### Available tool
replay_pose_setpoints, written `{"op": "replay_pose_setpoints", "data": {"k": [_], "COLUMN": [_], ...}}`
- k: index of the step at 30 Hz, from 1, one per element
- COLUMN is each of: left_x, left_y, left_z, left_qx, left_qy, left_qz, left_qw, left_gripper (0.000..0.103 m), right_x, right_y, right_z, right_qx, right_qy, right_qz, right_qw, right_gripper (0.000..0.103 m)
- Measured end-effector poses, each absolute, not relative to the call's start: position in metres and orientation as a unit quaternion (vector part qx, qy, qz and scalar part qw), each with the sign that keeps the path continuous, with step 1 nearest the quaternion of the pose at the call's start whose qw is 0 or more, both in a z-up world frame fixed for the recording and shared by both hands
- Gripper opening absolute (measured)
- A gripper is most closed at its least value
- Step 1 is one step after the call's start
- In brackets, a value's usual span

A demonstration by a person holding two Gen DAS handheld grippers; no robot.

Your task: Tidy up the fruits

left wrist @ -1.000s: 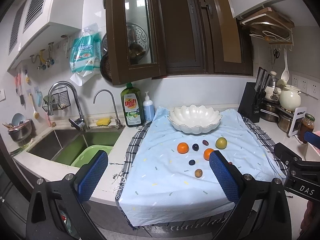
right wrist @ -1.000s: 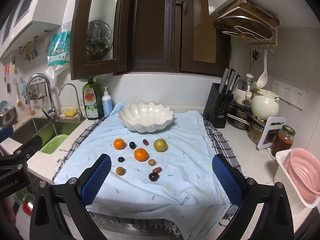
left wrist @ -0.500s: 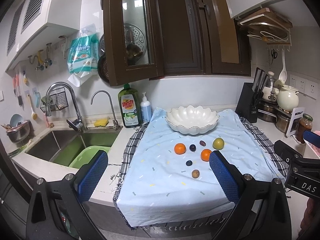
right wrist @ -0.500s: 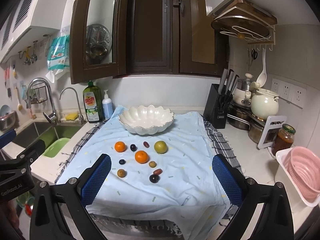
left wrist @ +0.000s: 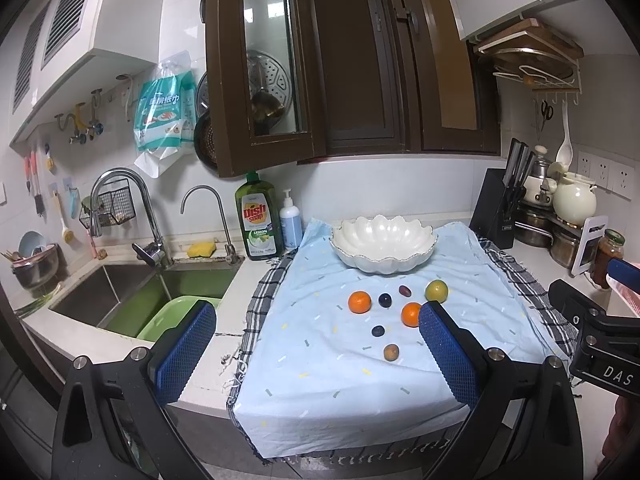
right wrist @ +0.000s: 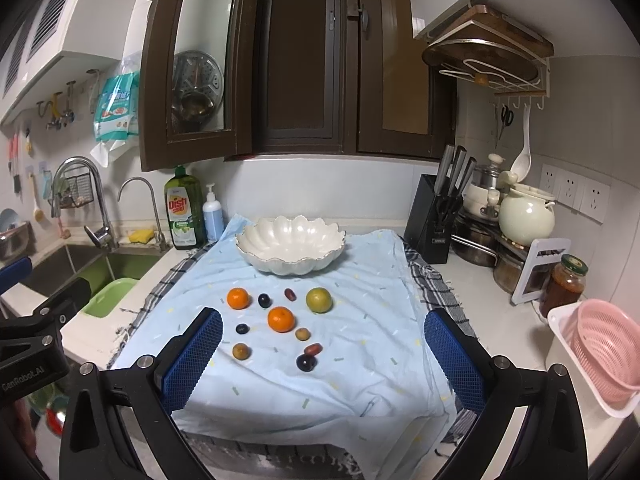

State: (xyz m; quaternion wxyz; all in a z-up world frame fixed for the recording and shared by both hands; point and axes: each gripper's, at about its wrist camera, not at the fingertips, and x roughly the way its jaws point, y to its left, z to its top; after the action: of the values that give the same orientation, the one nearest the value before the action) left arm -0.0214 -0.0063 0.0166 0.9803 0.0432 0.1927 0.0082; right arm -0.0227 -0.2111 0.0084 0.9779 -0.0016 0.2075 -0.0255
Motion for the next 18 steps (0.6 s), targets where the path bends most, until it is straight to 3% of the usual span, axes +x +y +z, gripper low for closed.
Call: {"op": "replay_pose_setpoints", "data": {"k": [18], "left_x": [-0.0177], "left_y": [-0.0078], "left_z": [0.0161], "left_qx": [0.044], "left_qy": [0.191], "left_qz": [0.003], "left_qw": [0.981], "left_gripper": [0.103], "right_x": [-0.0214], "right_y": [-0.2114], "right_z": [0.0121], "right_qx": [-0.002], "right_qy": [0.205], "right_qz": [-0.027], "right_qw": [0.978], "right_gripper": [0.102]}}
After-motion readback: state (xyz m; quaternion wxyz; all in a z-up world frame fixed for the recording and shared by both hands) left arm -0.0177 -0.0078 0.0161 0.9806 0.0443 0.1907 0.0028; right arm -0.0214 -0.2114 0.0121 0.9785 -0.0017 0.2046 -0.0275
